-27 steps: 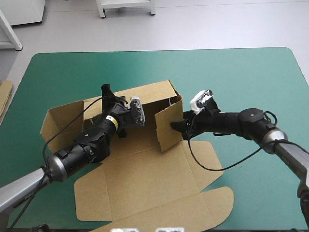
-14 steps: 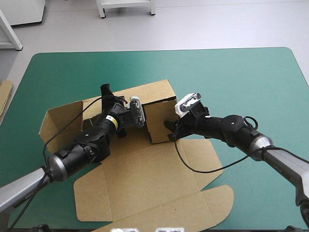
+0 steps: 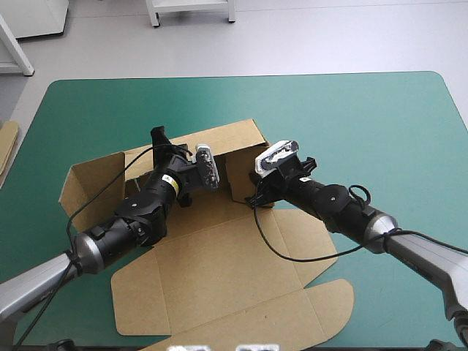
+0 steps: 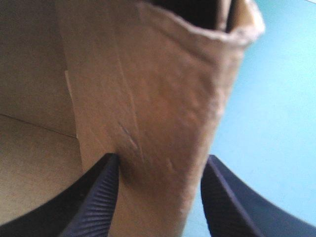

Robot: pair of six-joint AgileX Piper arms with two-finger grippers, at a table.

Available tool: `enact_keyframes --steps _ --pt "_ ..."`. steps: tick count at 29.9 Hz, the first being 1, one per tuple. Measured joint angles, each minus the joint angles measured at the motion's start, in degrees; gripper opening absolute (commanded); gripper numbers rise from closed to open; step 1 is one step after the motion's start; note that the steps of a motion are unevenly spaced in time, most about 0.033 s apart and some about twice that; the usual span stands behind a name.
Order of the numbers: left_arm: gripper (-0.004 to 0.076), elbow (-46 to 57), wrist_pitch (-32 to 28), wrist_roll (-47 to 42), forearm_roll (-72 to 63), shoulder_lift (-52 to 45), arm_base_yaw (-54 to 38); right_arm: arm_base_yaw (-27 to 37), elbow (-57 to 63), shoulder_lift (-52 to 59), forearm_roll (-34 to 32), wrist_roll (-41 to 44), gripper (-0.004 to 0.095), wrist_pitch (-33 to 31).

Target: Fold the box

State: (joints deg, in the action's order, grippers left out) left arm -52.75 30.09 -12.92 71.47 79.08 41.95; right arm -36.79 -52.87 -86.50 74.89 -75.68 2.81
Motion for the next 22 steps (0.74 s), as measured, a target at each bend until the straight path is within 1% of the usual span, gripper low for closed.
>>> enact_keyframes --steps 5,9,11,14,15,16,22 --pt "-0.0008 0.0 0.0 -0.7 0.3 0.0 0.0 -0.5 0.0 -1.3 0.5 1.4 0.0449 2.3" --pt "-0.0008 0.0 0.0 -1.1 0.3 0.0 0.0 -0.5 0.0 -2.7 0.8 2.9 0.0377 3.3" --pt "-0.0008 0.0 0.0 -1.3 0.3 0.0 0.0 -0.5 0.0 -3.2 0.8 3.1 0.0284 3.5" --pt "-0.0008 0.0 0.0 -1.3 0.4 0.1 0.0 -0.6 0.0 -3.6 0.8 3.3 0.0028 3.5" --pt "-0.0008 0.0 0.0 -1.3 0.4 0.1 0.0 -0.7 0.0 -3.6 0.8 3.4 -0.0014 3.5" --pt "-0.0009 0.0 0.1 -1.3 0.4 0.1 0.0 -0.8 0.0 -3.6 0.8 3.4 -0.0001 3.5" --pt "-0.0008 0.0 0.2 -1.3 0.4 0.1 0.0 -0.9 0.0 -3.7 1.3 4.0 0.0 4.0"
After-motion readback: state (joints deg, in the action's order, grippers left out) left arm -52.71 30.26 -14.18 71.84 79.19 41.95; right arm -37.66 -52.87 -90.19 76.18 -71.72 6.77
